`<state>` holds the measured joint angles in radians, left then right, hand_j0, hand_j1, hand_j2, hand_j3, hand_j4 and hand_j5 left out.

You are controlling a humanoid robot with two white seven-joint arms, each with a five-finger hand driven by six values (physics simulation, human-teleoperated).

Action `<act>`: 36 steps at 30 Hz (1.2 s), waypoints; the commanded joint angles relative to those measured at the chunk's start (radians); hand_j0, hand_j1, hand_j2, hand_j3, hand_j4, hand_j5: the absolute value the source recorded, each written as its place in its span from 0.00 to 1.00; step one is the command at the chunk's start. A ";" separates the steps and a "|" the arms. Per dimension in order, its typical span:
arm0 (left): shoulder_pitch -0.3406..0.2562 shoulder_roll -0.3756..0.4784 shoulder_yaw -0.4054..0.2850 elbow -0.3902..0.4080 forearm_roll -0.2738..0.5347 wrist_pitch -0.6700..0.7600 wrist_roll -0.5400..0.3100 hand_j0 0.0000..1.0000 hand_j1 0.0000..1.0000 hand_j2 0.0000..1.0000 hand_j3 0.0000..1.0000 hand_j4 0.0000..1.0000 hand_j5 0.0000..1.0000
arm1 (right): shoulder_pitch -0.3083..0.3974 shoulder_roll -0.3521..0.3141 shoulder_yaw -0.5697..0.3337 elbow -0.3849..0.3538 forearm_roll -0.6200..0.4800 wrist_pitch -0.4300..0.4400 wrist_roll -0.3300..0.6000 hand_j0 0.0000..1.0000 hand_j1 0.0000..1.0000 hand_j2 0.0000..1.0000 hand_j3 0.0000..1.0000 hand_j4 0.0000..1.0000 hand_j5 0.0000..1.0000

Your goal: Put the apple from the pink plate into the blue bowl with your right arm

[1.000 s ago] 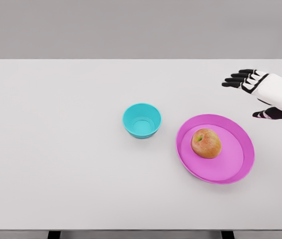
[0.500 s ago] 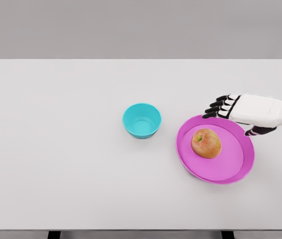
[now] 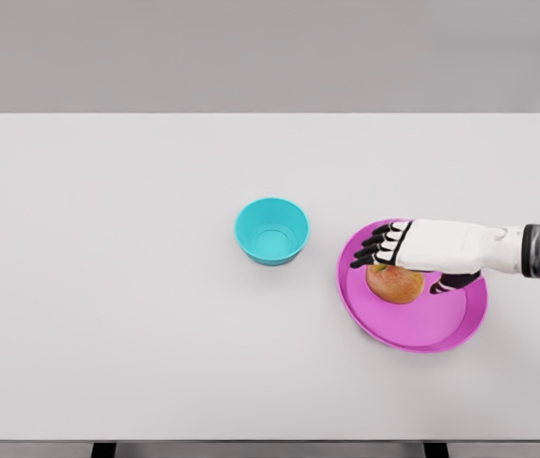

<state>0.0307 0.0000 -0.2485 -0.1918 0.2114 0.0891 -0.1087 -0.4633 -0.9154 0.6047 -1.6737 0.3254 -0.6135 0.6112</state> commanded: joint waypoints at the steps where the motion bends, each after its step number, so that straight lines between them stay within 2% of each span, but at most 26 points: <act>1: 0.000 0.000 0.000 0.000 0.000 0.000 0.000 1.00 1.00 1.00 1.00 1.00 1.00 | 0.000 0.013 0.010 0.022 -0.005 0.003 0.000 1.00 1.00 1.00 1.00 1.00 1.00; 13: 0.000 0.000 0.000 0.000 0.000 0.001 0.000 1.00 1.00 1.00 1.00 1.00 1.00 | 0.000 0.020 0.029 0.054 -0.005 0.003 0.000 1.00 1.00 1.00 1.00 1.00 1.00; 14: 0.000 0.000 0.000 0.000 0.000 0.000 0.000 1.00 1.00 1.00 1.00 1.00 1.00 | 0.000 0.020 0.030 0.054 -0.005 0.003 0.000 0.96 0.96 0.96 0.96 0.96 0.96; 18: 0.000 0.000 0.000 0.000 0.000 0.001 0.000 1.00 1.00 1.00 1.00 1.00 1.00 | 0.000 0.020 0.030 0.051 -0.003 0.003 0.000 0.64 0.64 0.64 0.64 0.64 0.64; 24: 0.000 0.000 0.000 0.000 0.000 0.001 0.000 1.00 1.00 1.00 1.00 1.00 1.00 | 0.000 0.020 0.030 0.051 -0.003 0.003 0.000 0.52 0.52 0.52 0.52 0.52 0.52; 36: 0.000 0.000 0.000 0.000 0.000 0.000 0.000 1.00 1.00 1.00 1.00 1.00 1.00 | -0.034 0.018 0.017 0.032 -0.009 0.003 0.000 0.53 0.53 0.53 0.53 0.53 0.53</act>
<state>0.0307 0.0000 -0.2485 -0.1918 0.2114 0.0892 -0.1087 -0.4985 -0.8962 0.6227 -1.6353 0.3236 -0.6136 0.6111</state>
